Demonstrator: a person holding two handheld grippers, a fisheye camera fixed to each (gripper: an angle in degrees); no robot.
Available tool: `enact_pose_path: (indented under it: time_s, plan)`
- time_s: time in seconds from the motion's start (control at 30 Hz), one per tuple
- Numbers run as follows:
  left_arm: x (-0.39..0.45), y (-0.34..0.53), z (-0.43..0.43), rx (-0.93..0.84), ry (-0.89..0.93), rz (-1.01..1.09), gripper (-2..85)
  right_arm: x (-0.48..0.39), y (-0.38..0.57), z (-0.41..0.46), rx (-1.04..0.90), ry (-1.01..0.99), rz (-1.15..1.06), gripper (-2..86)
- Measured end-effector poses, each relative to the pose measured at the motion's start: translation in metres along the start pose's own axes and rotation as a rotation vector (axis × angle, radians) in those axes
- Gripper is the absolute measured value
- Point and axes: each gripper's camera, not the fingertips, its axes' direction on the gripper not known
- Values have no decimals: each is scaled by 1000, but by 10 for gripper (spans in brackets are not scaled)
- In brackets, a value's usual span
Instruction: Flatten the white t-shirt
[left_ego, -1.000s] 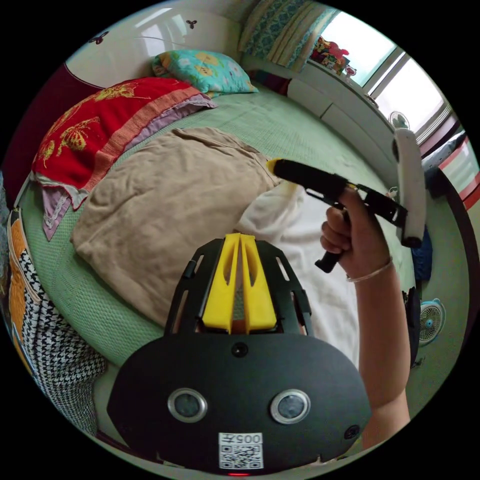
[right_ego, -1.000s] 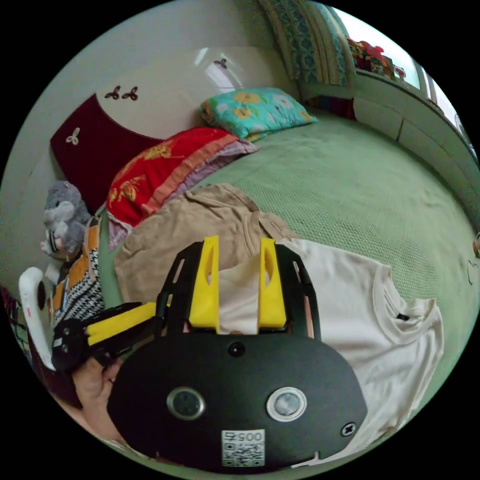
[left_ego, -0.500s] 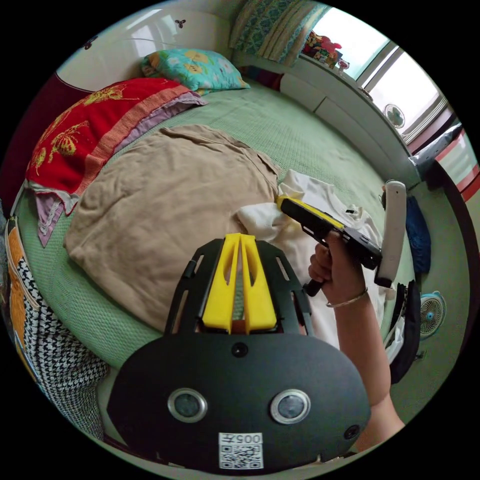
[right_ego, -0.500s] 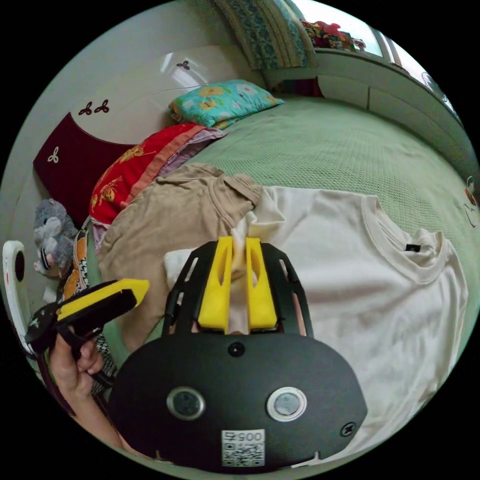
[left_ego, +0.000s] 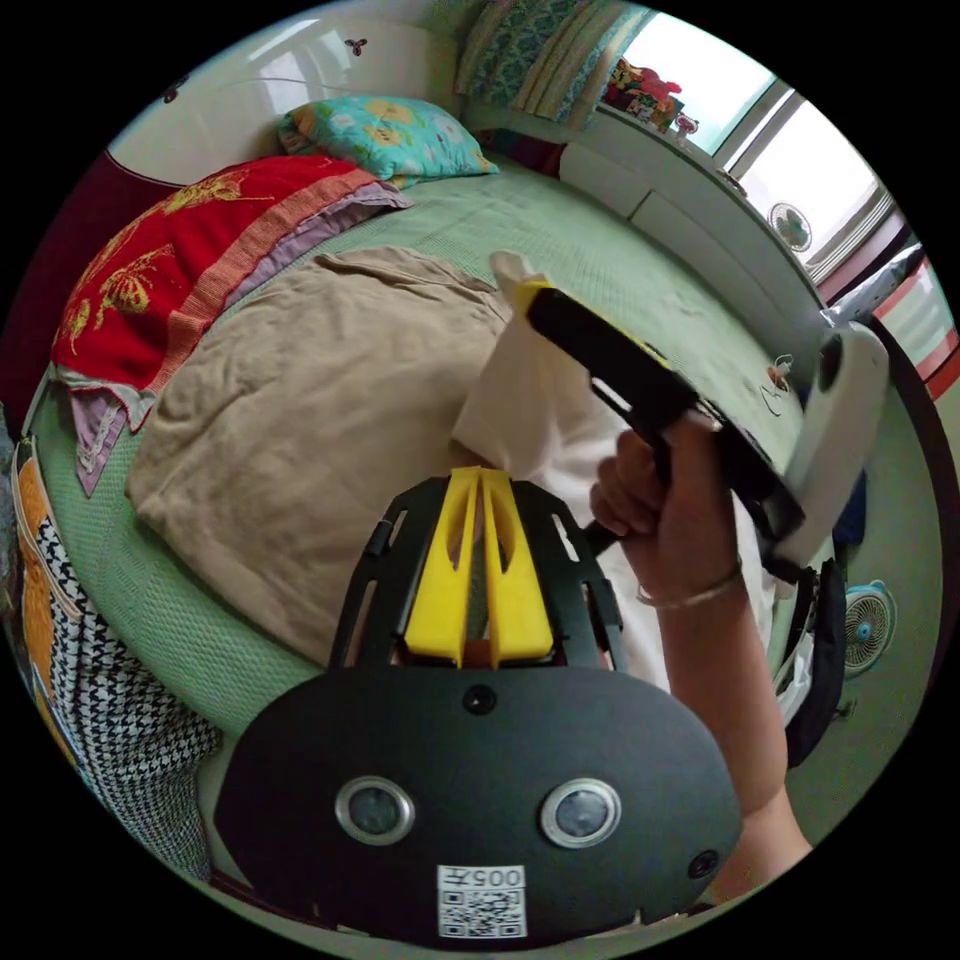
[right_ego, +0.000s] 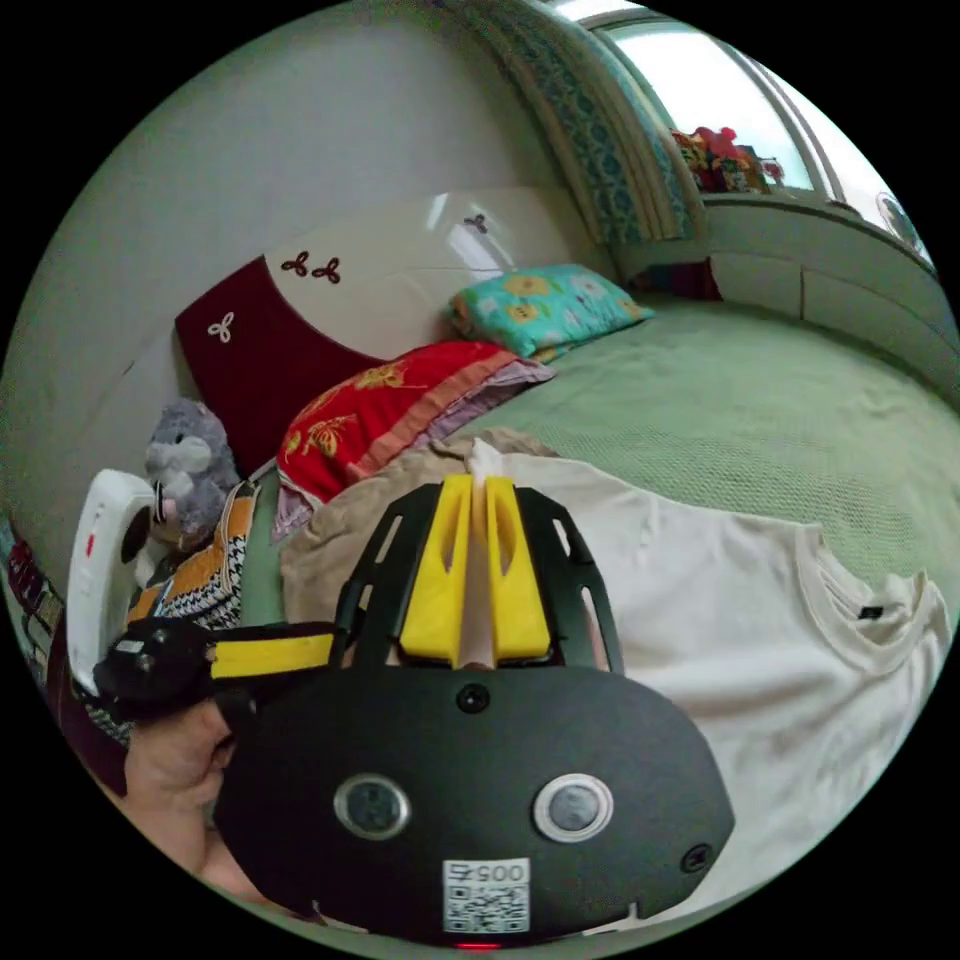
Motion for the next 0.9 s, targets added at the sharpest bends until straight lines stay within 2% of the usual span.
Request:
enact_pose_path:
  time_s: [0.1, 0.13, 0.27, 0.33, 0.43, 0.53, 0.6, 0.7, 0.8, 0.9]
  plan:
    - [6, 1, 3, -5, -19, 11, -5, -1, -11, 25, -219, -20, -17, 69]
    - [8, 1, 4, -2, -22, 14, -5, -2, -12, 23, -219, -18, -19, 72]
    - [19, 1, 8, -7, -13, 35, -6, -17, -10, -45, 14, -50, -82, 94]
    - [26, 2, 11, -14, -15, 56, -6, -20, -2, -78, 37, -10, -114, 113]
    - [38, 5, 15, -24, -5, 86, -6, -12, 28, -134, 43, 170, -123, 117]
    - [51, 8, 17, -29, 14, 112, -5, 20, 68, -192, 10, 358, -29, 117]
    - [59, 11, 18, -32, 24, 125, -5, 56, 94, -238, -21, 528, 134, 119]
    - [73, 17, 18, -33, 31, 140, -5, 104, 117, -292, -43, 675, 344, 113]
    - [88, 23, 20, -33, 33, 151, -6, 144, 126, -314, -143, 718, 440, 111]
    - [104, 28, 22, -39, 19, 170, -6, 163, 129, -306, -294, 723, 407, 112]
